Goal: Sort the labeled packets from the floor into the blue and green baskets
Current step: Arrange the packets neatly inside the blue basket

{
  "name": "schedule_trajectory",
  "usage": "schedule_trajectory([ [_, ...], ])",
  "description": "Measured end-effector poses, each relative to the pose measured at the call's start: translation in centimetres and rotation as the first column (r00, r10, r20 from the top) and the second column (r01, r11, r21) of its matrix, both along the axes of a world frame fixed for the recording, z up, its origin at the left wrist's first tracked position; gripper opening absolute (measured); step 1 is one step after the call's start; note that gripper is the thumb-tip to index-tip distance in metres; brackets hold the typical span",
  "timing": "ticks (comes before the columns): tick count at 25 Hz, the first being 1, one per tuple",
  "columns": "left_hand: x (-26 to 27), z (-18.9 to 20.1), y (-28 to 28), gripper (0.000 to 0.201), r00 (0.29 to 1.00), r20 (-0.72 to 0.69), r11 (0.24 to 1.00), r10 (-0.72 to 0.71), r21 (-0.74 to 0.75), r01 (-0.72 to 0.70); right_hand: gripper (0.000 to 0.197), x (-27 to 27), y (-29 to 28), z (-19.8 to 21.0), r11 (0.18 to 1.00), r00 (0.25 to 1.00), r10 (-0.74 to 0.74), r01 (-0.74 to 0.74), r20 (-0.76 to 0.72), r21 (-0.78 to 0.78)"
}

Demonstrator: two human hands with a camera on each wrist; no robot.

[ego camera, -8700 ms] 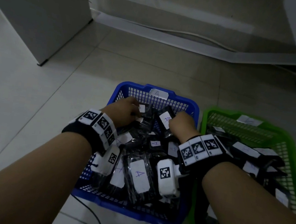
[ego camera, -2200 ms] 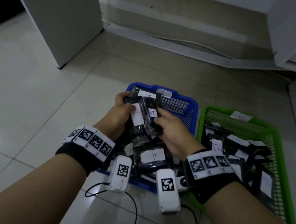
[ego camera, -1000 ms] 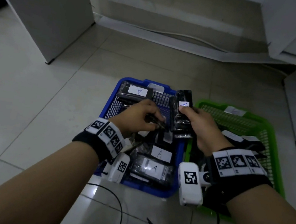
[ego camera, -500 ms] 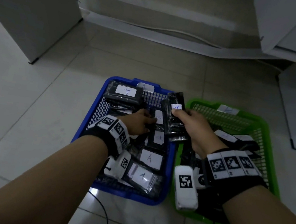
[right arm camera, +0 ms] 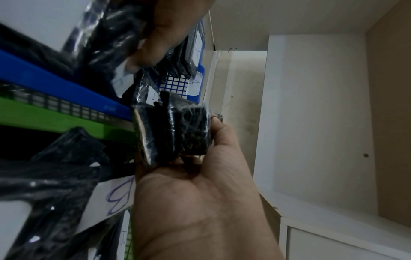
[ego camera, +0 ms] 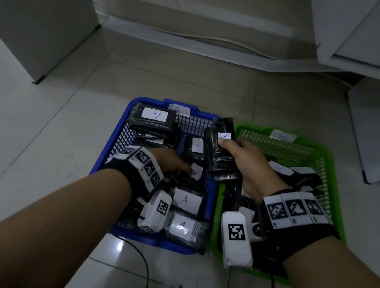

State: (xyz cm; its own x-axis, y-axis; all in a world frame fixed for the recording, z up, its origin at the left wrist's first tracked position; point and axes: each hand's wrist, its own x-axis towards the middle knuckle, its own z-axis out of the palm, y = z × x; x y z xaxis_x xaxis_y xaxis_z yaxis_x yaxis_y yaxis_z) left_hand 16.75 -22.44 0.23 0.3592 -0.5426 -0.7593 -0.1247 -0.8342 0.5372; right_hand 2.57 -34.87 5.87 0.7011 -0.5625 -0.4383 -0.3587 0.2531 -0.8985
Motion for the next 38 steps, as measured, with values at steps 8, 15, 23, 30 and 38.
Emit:
schedule_trajectory([
  [8,2.8,5.2,2.4,0.016,0.982,-0.178,0.998,0.057,0.049,-0.049,0.023,0.2,-0.2,-0.1,0.999,0.999,-0.041,0.041,0.008,0.014],
  [15,0.5,-0.8,-1.0,0.064,0.952,0.258,0.951,0.165,-0.299,-0.084,0.019,1.0,0.0,-0.1,1.000,1.000,-0.025,0.025,0.002,0.009],
  [23,2.1,-2.9,-2.0,0.043,0.962,0.271,0.959,-0.040,-0.261,0.114,0.026,1.4,-0.4,-0.8,1.000,1.000,-0.015,0.015,-0.021,-0.010],
  [30,0.8,-1.7,-2.6,0.054,0.824,0.468,0.893,0.319,-0.440,-0.096,0.024,1.3,-0.6,-1.1,0.999,1.000,-0.031,0.031,-0.001,-0.015],
  [38,1.8,-0.7,-3.6,0.032,0.815,0.537,0.948,0.219,-0.316,-0.046,0.026,1.3,-1.0,-1.8,1.000,1.000,-0.030,0.030,0.003,-0.008],
])
